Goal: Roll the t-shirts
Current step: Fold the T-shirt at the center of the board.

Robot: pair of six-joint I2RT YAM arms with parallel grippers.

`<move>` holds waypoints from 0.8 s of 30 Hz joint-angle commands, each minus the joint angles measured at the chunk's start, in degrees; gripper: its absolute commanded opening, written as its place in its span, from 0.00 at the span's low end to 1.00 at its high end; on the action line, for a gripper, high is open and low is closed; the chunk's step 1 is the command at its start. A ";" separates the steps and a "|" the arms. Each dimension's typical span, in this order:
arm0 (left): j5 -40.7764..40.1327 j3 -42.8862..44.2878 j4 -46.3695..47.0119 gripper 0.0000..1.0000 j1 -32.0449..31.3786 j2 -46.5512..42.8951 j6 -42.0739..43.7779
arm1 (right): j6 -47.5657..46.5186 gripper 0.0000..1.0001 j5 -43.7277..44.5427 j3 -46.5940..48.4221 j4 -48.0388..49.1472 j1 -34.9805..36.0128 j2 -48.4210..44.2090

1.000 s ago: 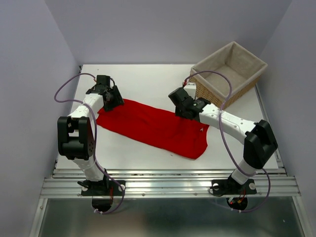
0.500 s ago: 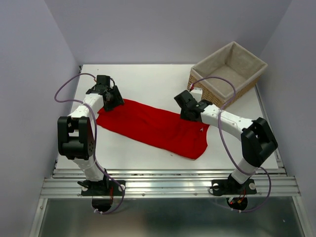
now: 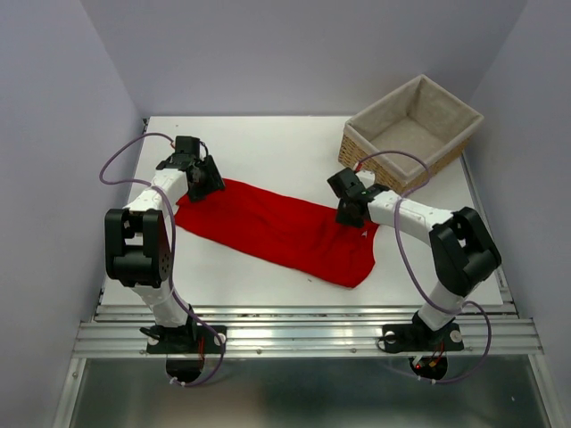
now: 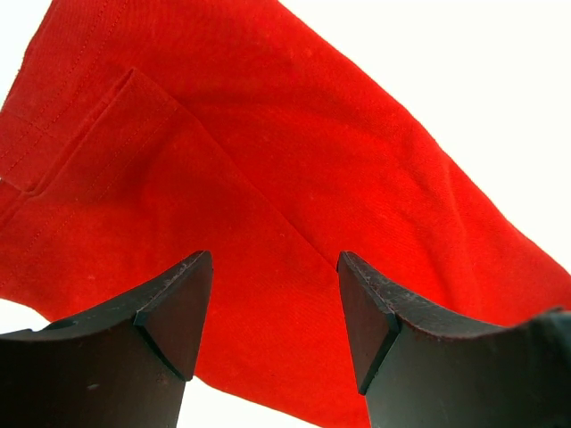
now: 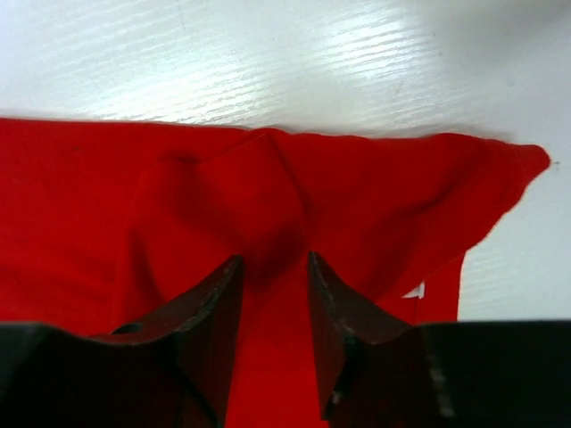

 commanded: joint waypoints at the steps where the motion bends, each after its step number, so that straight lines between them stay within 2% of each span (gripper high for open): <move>1: 0.28 0.45 -0.03 0.69 -0.21 -0.48 1.05 | 0.55 0.32 -1.39 0.39 3.14 -0.41 2.32; 2: 0.28 0.45 -0.03 0.69 -0.21 -0.57 1.05 | 0.99 0.20 -0.95 0.39 3.23 -0.41 2.23; 4: -0.07 0.62 -0.30 0.69 -0.21 -0.74 1.23 | 1.69 0.11 -0.16 -0.13 3.67 -0.41 1.53; 5: -0.16 0.88 -0.47 0.69 -0.21 -0.83 1.23 | 1.87 0.01 0.54 -0.74 3.84 -0.41 0.75; 17: -0.86 2.38 -1.09 0.69 -0.21 -0.39 1.58 | 6.08 0.01 7.58 -9.00 3.76 -0.41 -10.59; 22: -0.25 2.29 -0.74 0.69 -0.21 0.13 1.05 | 6.09 0.01 6.61 -9.36 3.67 -0.41 -9.20; 23: -0.08 2.29 -0.74 0.69 -0.21 0.22 1.05 | 6.26 0.03 6.61 -9.28 3.32 -0.41 -8.24; 24: 0.01 2.29 -0.82 0.69 -0.29 0.31 0.88 | 6.35 0.11 6.79 -9.10 2.97 -0.41 -7.96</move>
